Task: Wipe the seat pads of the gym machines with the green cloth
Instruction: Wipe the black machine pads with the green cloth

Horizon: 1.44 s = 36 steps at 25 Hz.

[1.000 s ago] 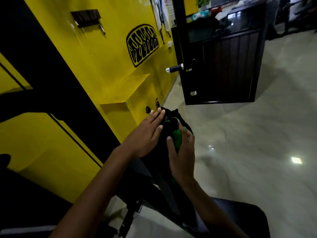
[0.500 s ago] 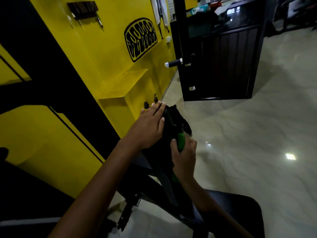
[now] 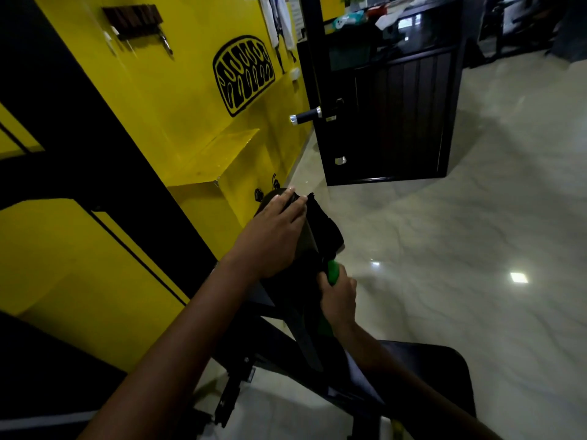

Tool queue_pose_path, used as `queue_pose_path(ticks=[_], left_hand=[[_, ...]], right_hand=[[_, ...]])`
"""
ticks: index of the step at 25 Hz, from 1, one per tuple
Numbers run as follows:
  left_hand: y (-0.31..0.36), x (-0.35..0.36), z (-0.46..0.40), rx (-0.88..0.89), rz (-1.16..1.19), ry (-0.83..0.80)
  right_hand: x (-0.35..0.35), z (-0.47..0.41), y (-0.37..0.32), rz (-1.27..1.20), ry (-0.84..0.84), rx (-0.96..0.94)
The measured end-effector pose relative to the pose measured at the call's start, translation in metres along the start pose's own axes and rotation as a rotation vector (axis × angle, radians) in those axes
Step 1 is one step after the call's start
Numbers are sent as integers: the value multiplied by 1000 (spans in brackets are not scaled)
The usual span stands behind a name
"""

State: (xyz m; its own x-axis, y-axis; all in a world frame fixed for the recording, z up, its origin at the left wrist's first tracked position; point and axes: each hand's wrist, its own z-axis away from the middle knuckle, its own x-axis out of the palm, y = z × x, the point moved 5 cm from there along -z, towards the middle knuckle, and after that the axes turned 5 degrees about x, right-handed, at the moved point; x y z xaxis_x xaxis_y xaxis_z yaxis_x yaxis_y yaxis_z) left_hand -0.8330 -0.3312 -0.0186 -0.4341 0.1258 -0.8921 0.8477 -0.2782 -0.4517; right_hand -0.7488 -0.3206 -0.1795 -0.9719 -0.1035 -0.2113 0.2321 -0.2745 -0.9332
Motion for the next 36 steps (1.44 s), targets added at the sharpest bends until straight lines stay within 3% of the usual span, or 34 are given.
queue_pose_path(ticks=[6, 9, 11, 16, 20, 23, 26, 30, 31, 34, 36], left_hand=[[3, -1, 1, -2, -86, -2], [8, 2, 1, 5, -175, -19], [10, 2, 1, 10, -214, -29], [10, -1, 0, -8, -214, -40], [15, 4, -3, -26, -279, -63], [20, 6, -2, -23, -439, -30], [29, 9, -2, 0, -497, -109], [32, 13, -2, -6, -592, -100], [33, 15, -2, -13, -605, -110], [37, 15, -5, -21, -645, -102], [40, 14, -7, -16, -631, -82]], right_hand=[[1, -5, -29, -71, 81, -229], [5, 0, 21, 25, 12, -46], [3, -5, 18, 15, -2, -18], [1, -4, -20, -78, 59, -296], [2, -16, 21, -14, -26, -17], [-4, -20, -10, -71, -29, -156], [0, -13, -4, -89, 14, -270], [8, -22, 37, 25, -79, 70], [7, -24, 30, -3, -75, 73], [3, -13, 0, -90, -60, -155], [5, -8, 10, -78, -87, -178]])
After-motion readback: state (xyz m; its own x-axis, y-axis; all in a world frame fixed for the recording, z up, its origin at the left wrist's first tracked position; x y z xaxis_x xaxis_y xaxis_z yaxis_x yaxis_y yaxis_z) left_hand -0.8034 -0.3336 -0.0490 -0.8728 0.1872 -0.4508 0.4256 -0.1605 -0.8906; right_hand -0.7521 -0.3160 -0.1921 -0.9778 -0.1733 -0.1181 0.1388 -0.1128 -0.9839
